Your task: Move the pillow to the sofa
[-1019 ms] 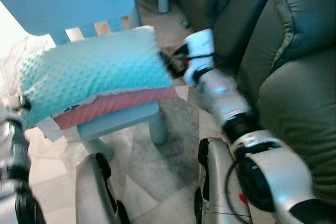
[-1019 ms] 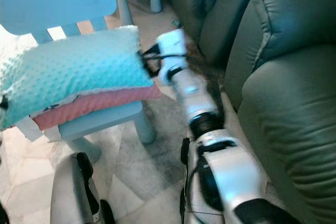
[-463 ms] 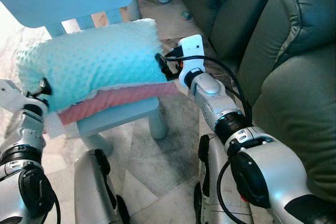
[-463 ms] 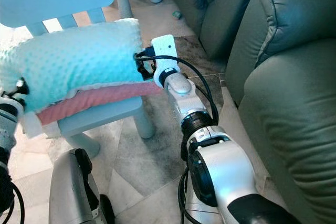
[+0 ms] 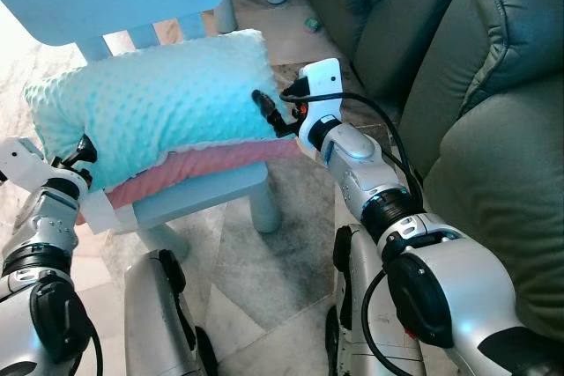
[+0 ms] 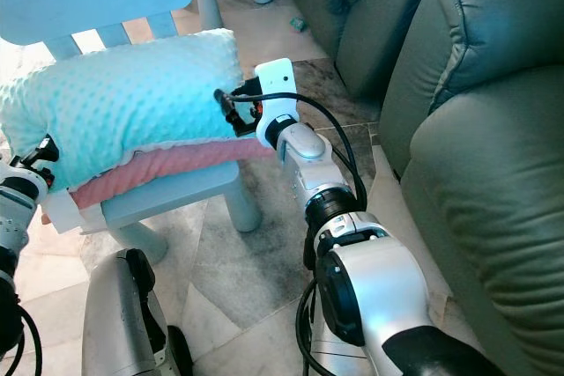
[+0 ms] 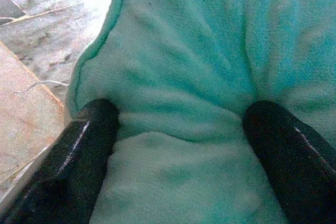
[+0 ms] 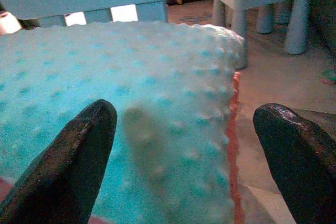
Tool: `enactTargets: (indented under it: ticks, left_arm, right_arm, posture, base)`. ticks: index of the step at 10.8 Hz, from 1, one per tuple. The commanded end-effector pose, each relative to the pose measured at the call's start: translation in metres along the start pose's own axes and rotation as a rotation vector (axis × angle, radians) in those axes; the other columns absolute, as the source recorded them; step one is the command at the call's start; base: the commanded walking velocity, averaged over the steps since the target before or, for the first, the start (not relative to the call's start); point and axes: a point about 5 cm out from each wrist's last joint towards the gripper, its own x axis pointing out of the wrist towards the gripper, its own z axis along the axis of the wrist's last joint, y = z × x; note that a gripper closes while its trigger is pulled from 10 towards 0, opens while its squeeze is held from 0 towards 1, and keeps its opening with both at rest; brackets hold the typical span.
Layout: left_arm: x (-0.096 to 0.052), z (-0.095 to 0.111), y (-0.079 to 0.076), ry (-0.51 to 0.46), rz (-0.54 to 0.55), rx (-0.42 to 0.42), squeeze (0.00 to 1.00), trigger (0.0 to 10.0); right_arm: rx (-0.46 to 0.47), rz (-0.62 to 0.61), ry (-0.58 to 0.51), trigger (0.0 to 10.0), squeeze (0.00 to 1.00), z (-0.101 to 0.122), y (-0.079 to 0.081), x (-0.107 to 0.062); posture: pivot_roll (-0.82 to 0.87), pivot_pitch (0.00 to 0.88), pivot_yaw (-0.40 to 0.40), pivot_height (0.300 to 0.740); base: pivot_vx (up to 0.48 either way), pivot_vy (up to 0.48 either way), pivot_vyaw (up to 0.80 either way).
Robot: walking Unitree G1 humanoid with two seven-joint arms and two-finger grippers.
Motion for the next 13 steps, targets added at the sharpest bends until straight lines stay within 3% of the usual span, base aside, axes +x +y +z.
enactTargets:
  ticks: [1,3,5,7,8,9,10,12,13]
  left_arm:
    - [-0.001,0.005,0.005,-0.013,-0.003,-0.054,0.0,10.0]
    - [-0.001,0.005,0.004,-0.004,-0.038,-0.089,0.0,10.0]
    - [0.0,-0.007,-0.006,0.059,-0.111,-0.11,0.0,10.0]
    - [0.001,-0.008,-0.01,0.063,-0.114,-0.248,0.0,10.0]
    - [0.001,-0.011,-0.014,0.099,-0.15,-0.269,0.0,10.0]
    - [0.001,-0.014,-0.016,0.13,-0.169,-0.221,0.0,10.0]
    - [0.002,-0.005,-0.013,0.107,-0.144,-0.095,0.0,10.0]
    - [-0.003,0.014,0.007,0.043,-0.001,0.122,0.0,10.0]
    - [-0.009,0.024,0.017,-0.019,0.045,0.122,0.0,10.0]
  right_arm:
    - [0.019,0.027,0.017,10.0,0.0,0.001,0.005,0.003]
    - [0.079,0.077,0.045,10.0,0.0,-0.006,0.017,0.005]
    - [0.153,0.201,0.07,10.0,0.0,-0.017,0.053,0.011]
    - [0.164,0.305,0.088,10.0,0.0,-0.022,0.084,0.014]
    - [0.151,0.325,0.084,10.0,0.0,-0.021,0.091,0.015]
    - [0.098,0.316,0.059,10.0,0.0,-0.015,0.089,0.016]
    - [0.061,0.284,-0.002,10.0,0.0,0.002,0.074,0.019]
    - [0.012,0.173,-0.095,10.0,0.0,0.025,0.026,0.013]
    - [-0.062,0.092,-0.12,10.0,0.0,0.029,0.001,0.005]
  posture:
    - [-0.09,0.308,-0.004,0.436]
    - [-0.07,0.312,-0.003,0.436]
    - [-0.06,0.318,0.0,0.436]
    - [-0.05,0.32,0.001,0.436]
    - [-0.04,0.322,-0.002,0.436]
    - [-0.04,0.322,-0.003,0.436]
    - [-0.04,0.321,-0.005,0.436]
    - [-0.05,0.316,-0.008,0.436]
    - [-0.06,0.312,-0.009,0.436]
  base:
    - [0.0,0.0,0.0]
    - [0.0,0.0,0.0]
    - [0.0,0.0,0.0]
    - [0.0,0.0,0.0]
    - [0.0,0.0,0.0]
    - [0.0,0.0,0.0]
    - [0.0,0.0,0.0]
    - [0.0,0.0,0.0]
    - [0.0,0.0,0.0]
